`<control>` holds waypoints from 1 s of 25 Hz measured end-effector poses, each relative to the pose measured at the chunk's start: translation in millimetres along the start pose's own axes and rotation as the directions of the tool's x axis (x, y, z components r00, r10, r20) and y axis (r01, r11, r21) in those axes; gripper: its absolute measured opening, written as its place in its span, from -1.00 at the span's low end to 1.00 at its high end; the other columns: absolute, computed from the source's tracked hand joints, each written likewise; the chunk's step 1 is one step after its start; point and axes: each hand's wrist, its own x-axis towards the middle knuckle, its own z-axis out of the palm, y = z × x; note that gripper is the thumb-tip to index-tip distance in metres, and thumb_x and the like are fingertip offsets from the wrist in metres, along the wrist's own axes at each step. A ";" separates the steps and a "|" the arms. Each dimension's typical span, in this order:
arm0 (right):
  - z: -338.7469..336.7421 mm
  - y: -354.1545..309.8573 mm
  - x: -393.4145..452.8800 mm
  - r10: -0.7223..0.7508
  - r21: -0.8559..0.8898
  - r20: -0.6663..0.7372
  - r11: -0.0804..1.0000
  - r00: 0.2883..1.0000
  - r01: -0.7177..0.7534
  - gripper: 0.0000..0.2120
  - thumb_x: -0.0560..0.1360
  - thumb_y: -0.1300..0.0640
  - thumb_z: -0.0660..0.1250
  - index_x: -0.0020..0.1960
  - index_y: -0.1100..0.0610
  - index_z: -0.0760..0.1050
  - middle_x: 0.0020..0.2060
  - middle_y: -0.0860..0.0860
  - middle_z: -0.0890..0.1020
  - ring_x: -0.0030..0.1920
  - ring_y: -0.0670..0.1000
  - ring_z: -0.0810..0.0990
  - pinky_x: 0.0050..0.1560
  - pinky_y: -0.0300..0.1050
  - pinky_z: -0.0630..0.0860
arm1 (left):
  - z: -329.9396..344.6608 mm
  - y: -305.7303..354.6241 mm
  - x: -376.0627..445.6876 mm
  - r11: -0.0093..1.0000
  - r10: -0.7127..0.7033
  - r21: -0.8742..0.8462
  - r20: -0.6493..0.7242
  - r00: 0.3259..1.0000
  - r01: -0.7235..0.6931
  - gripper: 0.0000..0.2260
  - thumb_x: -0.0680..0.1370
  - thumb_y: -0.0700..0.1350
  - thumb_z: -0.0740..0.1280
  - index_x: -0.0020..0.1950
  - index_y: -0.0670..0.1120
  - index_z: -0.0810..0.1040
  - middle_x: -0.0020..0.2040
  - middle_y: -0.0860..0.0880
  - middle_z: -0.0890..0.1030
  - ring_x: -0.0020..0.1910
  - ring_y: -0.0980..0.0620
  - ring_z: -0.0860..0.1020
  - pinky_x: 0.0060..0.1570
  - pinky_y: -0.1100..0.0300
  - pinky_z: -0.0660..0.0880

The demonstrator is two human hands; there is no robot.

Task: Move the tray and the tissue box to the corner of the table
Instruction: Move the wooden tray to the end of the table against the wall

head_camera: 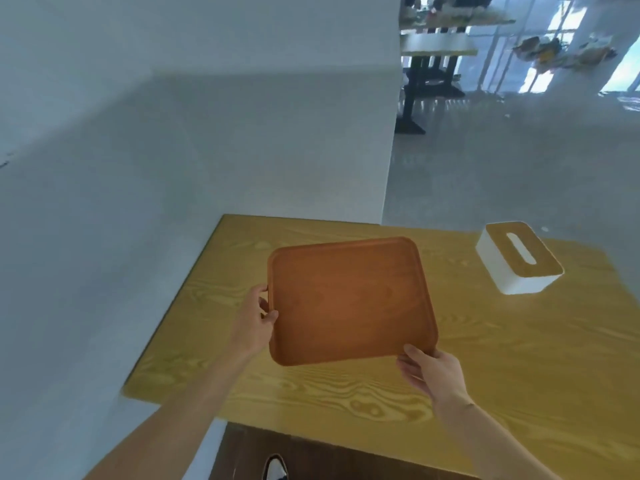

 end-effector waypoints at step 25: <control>223.1 39.3 -9.1 0.034 -0.143 -0.004 0.989 0.999 -0.035 -0.83 0.44 0.17 0.52 -0.05 0.26 0.64 -0.24 0.11 0.76 -0.20 0.06 0.75 -0.26 -0.13 0.67 | -138.1 -155.5 104.1 0.998 -0.069 0.003 0.060 0.996 0.069 -0.54 0.60 -0.16 0.35 0.47 0.01 0.31 0.09 -0.02 0.52 -0.01 -0.01 0.56 0.05 0.03 0.52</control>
